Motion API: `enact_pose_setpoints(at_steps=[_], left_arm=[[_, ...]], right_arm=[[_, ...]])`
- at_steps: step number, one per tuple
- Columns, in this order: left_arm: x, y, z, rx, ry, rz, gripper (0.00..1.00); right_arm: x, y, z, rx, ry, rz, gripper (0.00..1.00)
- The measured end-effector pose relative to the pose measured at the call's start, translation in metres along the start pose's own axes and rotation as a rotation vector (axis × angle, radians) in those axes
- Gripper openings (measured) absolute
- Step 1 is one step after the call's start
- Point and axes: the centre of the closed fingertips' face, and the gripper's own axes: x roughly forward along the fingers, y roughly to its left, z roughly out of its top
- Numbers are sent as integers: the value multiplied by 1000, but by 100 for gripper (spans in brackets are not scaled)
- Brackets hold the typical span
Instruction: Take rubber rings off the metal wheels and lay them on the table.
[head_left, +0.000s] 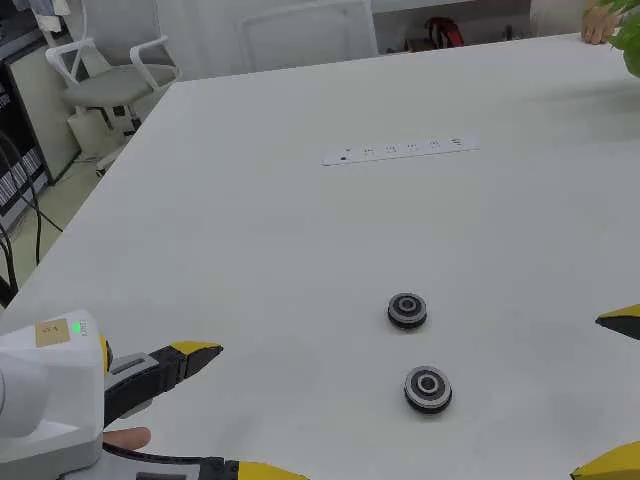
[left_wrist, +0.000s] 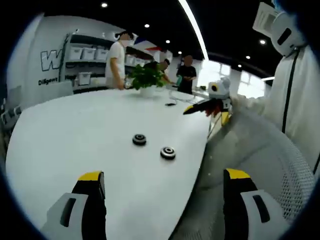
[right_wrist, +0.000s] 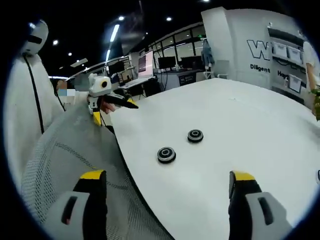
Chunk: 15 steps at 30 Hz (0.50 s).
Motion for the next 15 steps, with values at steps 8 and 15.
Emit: enact_pose_setpoints(at_steps=[8, 15], left_arm=[[0, 0, -3, 0, 9, 1, 100], [-2, -1, -5, -3, 13, 7, 100]], right_arm=[[0, 2, -4, -6, 30, 5, 100], [-1, 4, -3, -11, 24, 4, 100]])
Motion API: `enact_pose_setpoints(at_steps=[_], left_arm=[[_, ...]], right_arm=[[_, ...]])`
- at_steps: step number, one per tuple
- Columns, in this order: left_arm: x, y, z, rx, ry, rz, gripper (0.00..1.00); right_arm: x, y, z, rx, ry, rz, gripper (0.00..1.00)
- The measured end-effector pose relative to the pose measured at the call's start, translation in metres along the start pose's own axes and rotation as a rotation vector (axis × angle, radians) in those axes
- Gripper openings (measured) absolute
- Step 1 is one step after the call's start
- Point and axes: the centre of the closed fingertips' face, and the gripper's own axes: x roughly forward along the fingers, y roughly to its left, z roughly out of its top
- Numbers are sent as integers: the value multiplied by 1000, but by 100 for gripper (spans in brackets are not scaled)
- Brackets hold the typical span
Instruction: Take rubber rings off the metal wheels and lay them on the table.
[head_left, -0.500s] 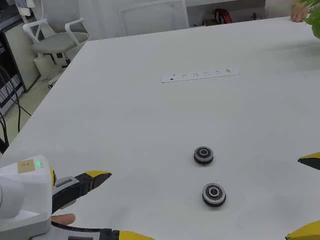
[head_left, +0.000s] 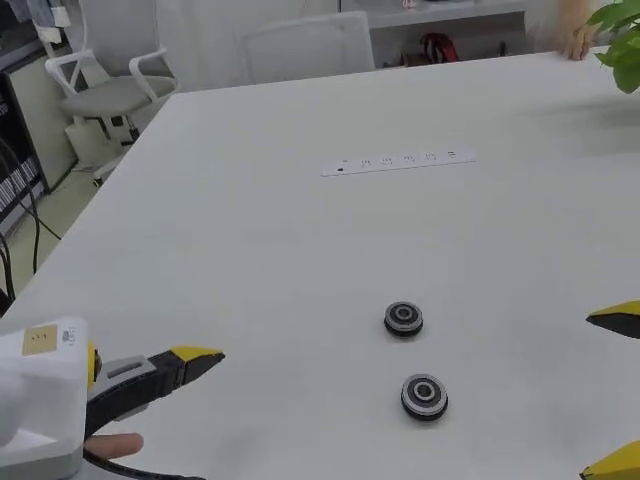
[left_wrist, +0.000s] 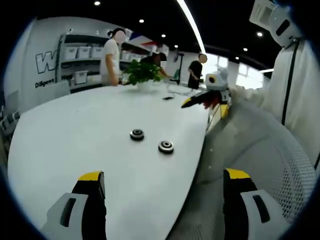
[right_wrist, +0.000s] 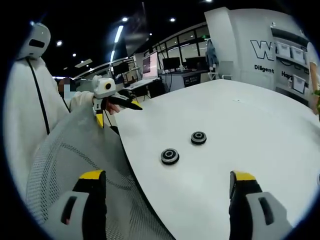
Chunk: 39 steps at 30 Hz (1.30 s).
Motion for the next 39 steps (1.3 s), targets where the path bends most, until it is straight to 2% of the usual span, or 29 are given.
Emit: enact_pose_setpoints(at_steps=[9, 19, 39], left_arm=[[-2, 4, -1, 1, 1, 20, 100], [-5, 16, 0, -7, -7, 66, 100], [-9, 19, 3, -15, -33, 100, 100]], right_arm=[[0, 0, -3, -8, 7, -6, 100], [1, -3, -4, -6, 8, -12, 99], [-1, -4, -6, -2, 8, -33, 98]])
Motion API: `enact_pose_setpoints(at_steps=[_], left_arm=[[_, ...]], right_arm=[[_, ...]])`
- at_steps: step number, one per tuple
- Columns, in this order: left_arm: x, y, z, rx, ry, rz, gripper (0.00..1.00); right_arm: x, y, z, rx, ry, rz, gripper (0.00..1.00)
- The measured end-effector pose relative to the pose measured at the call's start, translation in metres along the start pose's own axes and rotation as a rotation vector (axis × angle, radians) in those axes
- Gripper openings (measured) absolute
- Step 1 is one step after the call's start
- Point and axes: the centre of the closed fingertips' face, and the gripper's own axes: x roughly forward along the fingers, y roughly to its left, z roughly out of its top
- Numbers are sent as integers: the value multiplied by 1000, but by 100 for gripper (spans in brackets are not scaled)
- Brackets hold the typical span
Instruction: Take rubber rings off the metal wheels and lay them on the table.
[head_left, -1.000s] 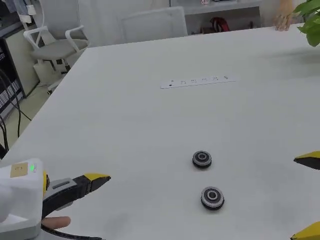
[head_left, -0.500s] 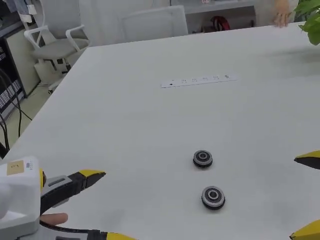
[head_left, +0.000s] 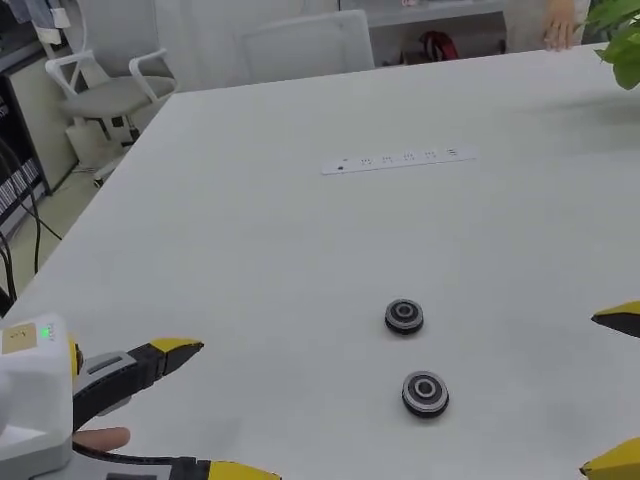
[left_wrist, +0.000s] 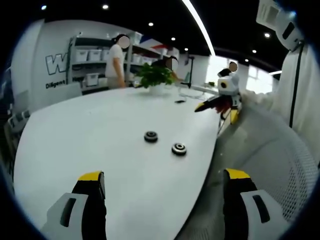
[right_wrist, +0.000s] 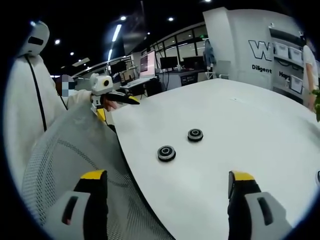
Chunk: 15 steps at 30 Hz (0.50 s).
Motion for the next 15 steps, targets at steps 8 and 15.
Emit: enact_pose_setpoints(at_steps=[8, 15], left_arm=[[-2, 1, 4, 11, -3, 11, 99], [-6, -2, 12, 16, -7, 6, 98]], right_arm=[[-4, -4, -1, 5, -4, -12, 97], [-6, -7, 1, 7, -5, -20, 97]])
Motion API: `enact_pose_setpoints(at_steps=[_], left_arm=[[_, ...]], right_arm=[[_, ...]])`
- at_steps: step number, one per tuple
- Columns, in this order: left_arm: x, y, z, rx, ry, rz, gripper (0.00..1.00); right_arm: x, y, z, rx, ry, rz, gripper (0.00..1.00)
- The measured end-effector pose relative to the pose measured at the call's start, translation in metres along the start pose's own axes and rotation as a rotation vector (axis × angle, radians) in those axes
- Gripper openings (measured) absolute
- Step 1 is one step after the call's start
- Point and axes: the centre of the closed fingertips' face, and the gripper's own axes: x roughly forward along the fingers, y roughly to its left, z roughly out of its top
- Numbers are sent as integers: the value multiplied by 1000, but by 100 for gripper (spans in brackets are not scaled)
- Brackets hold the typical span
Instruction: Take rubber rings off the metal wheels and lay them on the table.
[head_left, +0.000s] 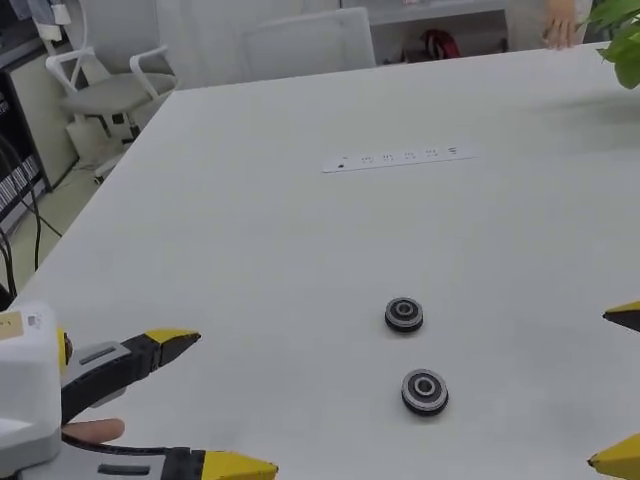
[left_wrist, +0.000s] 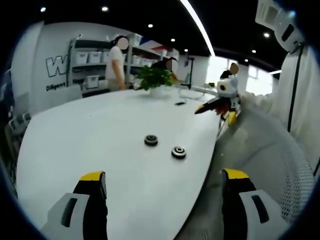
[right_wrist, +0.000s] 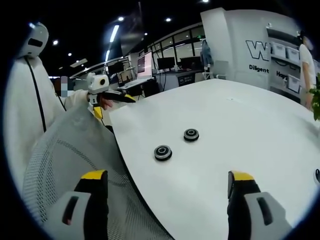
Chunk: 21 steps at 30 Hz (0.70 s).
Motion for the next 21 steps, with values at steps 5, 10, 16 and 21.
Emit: enact_pose_setpoints(at_steps=[5, 10, 16, 21], left_arm=[[-3, 0, 10, 19, -7, 0, 97], [-4, 2, 22, 30, -15, 3, 97], [-1, 3, 35, 66, -14, 2, 96], [3, -3, 50, 59, -37, -46, 98]], right_arm=[[0, -1, 4, -8, 3, 1, 97], [-1, -2, 9, -17, 1, 4, 97], [0, -1, 20, -41, -1, 12, 97], [0, 0, 30, -60, -10, 24, 97]])
